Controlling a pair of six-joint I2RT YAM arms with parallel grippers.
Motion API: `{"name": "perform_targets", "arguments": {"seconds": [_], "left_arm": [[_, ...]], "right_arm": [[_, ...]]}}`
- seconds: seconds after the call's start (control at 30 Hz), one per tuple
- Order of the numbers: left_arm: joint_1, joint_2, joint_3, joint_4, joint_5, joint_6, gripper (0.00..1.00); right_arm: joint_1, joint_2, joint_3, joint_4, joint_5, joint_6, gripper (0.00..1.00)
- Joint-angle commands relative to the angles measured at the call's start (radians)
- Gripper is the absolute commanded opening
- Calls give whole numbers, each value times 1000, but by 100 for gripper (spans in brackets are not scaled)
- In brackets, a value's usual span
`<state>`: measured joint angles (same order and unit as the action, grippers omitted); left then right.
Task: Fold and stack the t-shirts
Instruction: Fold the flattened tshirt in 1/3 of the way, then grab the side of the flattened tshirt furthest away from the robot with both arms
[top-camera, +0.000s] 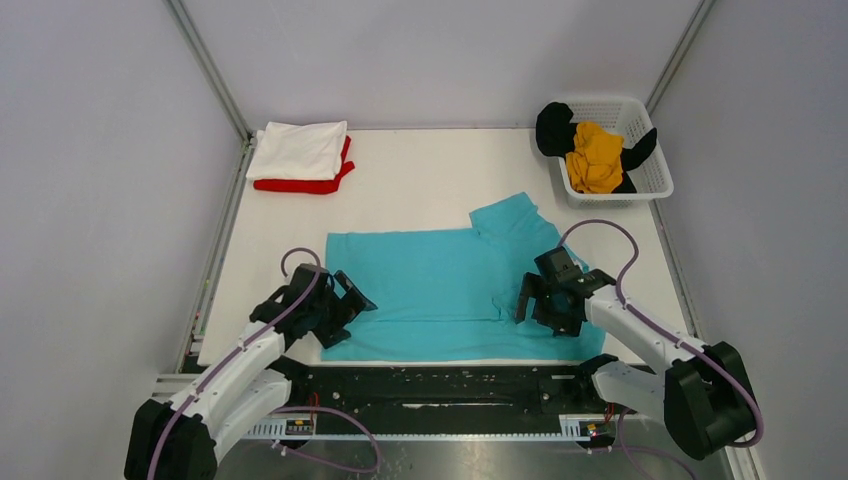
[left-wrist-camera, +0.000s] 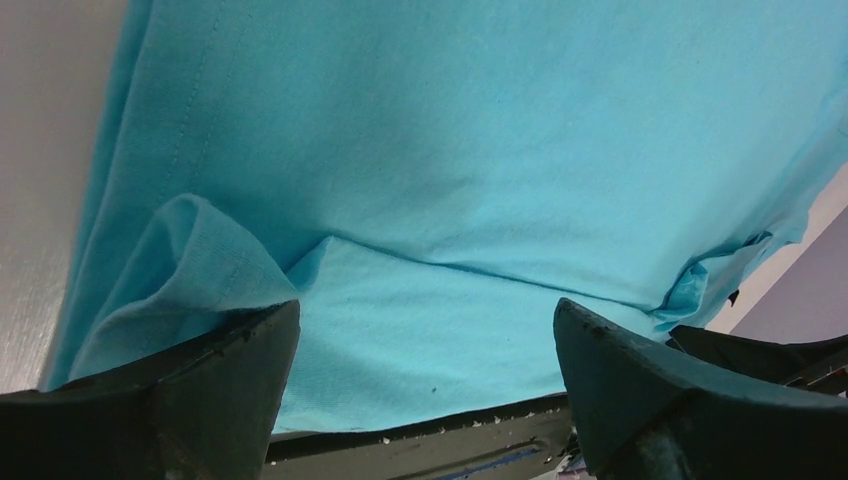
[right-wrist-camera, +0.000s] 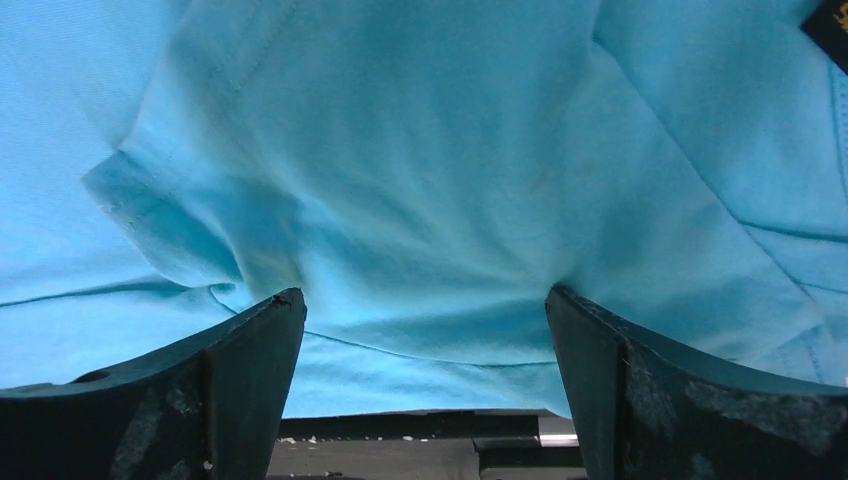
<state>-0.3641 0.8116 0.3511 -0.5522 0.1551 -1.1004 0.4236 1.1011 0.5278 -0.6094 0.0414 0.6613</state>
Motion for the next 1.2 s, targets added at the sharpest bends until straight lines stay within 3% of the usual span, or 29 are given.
{"name": "perform_targets", "arguments": {"seconds": [0.0, 0.17, 0.37, 0.67, 0.87, 1.0, 1.17], "left_arm": [[-7, -18, 12, -167, -40, -8, 99], [-7, -21, 189, -178, -96, 76, 99], [3, 110, 407, -198, -327, 184, 99], [263, 624, 697, -35, -391, 346, 96], [313, 1016, 1005, -103, -379, 403, 78], [335, 1154, 1097, -141, -343, 413, 73], [336, 1206, 1093, -158, -303, 405, 71]], "right_arm": [[-6, -49, 4, -83, 50, -2, 99], [-6, -119, 82, -75, 34, -63, 99], [-6, -232, 173, -18, 94, -87, 99], [-6, -221, 160, 52, 45, -122, 100], [-7, -166, 147, 70, 25, -136, 98], [-8, -141, 150, 76, 25, -143, 98], [-11, -130, 152, 80, 40, -150, 98]]}}
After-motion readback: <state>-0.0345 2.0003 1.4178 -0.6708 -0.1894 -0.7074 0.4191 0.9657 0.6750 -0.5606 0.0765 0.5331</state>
